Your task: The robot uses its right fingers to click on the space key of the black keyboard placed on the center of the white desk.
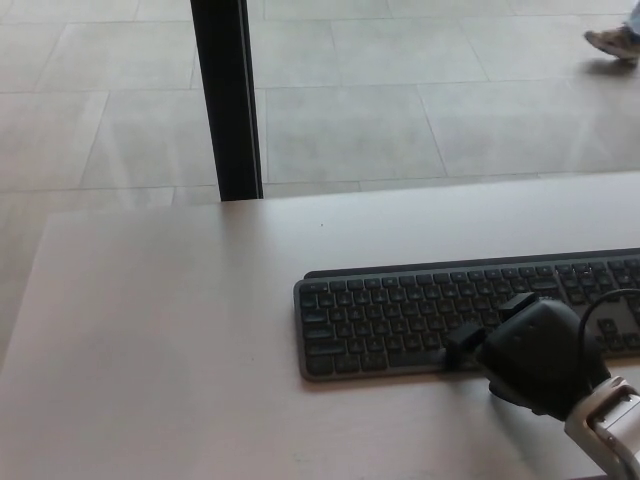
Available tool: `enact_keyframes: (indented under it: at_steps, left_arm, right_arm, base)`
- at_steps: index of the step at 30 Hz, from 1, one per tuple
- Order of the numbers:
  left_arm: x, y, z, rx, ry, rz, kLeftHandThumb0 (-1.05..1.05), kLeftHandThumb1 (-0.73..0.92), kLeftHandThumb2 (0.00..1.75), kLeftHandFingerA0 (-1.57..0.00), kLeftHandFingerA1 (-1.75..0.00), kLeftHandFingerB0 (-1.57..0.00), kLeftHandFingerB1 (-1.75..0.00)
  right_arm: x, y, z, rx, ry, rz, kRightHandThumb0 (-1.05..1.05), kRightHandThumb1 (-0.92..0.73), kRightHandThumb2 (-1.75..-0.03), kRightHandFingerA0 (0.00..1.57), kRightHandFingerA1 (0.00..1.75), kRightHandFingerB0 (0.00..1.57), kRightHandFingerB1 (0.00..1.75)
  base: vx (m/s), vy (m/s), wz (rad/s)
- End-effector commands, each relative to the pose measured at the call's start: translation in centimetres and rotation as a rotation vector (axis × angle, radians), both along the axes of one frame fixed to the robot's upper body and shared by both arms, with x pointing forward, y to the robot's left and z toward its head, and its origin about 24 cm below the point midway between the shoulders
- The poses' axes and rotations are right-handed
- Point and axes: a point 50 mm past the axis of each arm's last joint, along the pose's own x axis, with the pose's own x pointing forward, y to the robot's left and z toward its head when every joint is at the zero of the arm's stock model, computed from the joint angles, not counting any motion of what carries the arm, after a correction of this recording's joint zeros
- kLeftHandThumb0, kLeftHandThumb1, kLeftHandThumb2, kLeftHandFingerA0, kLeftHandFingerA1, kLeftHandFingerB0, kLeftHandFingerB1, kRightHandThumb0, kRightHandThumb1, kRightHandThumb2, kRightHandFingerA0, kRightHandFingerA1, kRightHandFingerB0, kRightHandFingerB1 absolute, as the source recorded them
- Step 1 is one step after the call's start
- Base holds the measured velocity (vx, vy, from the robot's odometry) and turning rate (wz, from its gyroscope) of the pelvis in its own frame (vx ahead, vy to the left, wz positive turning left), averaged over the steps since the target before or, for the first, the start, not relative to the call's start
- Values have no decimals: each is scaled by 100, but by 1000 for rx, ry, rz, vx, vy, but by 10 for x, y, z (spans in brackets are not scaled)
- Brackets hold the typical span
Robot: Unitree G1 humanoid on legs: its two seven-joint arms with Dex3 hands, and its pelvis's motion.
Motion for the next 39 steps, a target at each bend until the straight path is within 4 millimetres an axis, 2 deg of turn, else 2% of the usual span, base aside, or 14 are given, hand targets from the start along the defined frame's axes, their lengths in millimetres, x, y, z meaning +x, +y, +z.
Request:
enact_keyframes:
  at_steps: [1, 10, 19, 20, 23, 25, 27, 28, 30, 31, 34, 35, 36, 39]
  left_arm:
    - [-2, 6, 6, 27, -13, 25, -64, 78, 63, -81, -70, -64, -57]
    - [-4, 6, 5, 29, -9, 25, -62, 79, 63, -82, -70, -63, -57]
    - [-9, 7, 2, 24, -9, 33, -64, 78, 63, -81, -70, -62, -58]
    - [-9, 7, 2, 20, -3, 34, -63, 79, 63, -79, -68, -61, -56]
    - [-12, 8, 2, 23, 7, 33, -62, 79, 64, -79, -65, -62, -56]
    - [-12, 8, 2, 28, 11, 26, -62, 80, 64, -79, -64, -65, -56]
    - [-13, 8, 3, 29, 14, 26, -62, 80, 64, -79, -64, -65, -56]
    - [-13, 8, 3, 34, 17, 12, -62, 81, 64, -75, -64, -61, -56]
    - [-13, 8, 2, 25, 12, 30, -62, 80, 64, -78, -66, -62, -56]
    - [-14, 8, 1, 24, 14, 32, -62, 80, 64, -78, -66, -61, -55]
    - [-16, 9, 1, 19, 10, 41, -62, 79, 63, -80, -67, -62, -55]
    - [-16, 9, 1, 22, 12, 38, -62, 80, 64, -79, -65, -62, -55]
    - [-17, 9, 1, 27, 19, 31, -62, 80, 64, -80, -65, -62, -55]
    - [-17, 9, 1, 32, 25, 29, -62, 80, 64, -80, -64, -63, -55]
  right_arm:
    - [-5, -7, -12, -67, 57, -31, -37, -61, -58, 78, 162, 76, 49]
    - [-3, -4, -1, -26, 58, -17, -35, -58, -60, 79, 161, 70, 49]
    - [15, -15, 93, 212, -113, -50, -36, -61, -61, 82, 144, 70, 45]
    - [19, -26, 118, 260, -169, -98, -38, -61, -60, 84, 137, 71, 44]
    - [20, -38, 142, 300, -200, -142, -36, -61, -61, 81, 140, 69, 44]
    - [19, -63, 169, 359, -283, -187, -33, -60, -60, 83, 137, 71, 44]
    - [19, -65, 172, 369, -284, -193, -33, -60, -60, 83, 137, 71, 44]
    - [16, -95, 190, 413, -351, -271, -34, -57, -59, 90, 124, 72, 42]
    - [10, -115, 202, 446, -364, -335, -30, -60, -58, 86, 123, 68, 41]
    - [6, -127, 208, 461, -399, -355, -35, -47, -84, 93, 113, 61, 58]
    - [-6, -147, 218, 503, -451, -403, -38, -45, -86, 100, 121, 65, 62]
    - [-14, -160, 222, 529, -470, -463, -40, -63, -62, 87, 138, 70, 43]
    - [-29, -182, 230, 565, -506, -561, -38, -63, -62, 85, 140, 68, 44]
    - [-48, -212, 231, 601, -563, -662, -32, -59, -61, 93, 141, 71, 45]
  base:
    - [0, 0, 0]
    - [0, 0, 0]
    - [0, 0, 0]
    - [0, 0, 0]
    - [0, 0, 0]
    - [0, 0, 0]
    - [0, 0, 0]
    - [0, 0, 0]
    - [0, 0, 0]
    - [0, 0, 0]
    - [0, 0, 0]
    - [0, 0, 0]
    - [0, 0, 0]
    - [0, 0, 0]
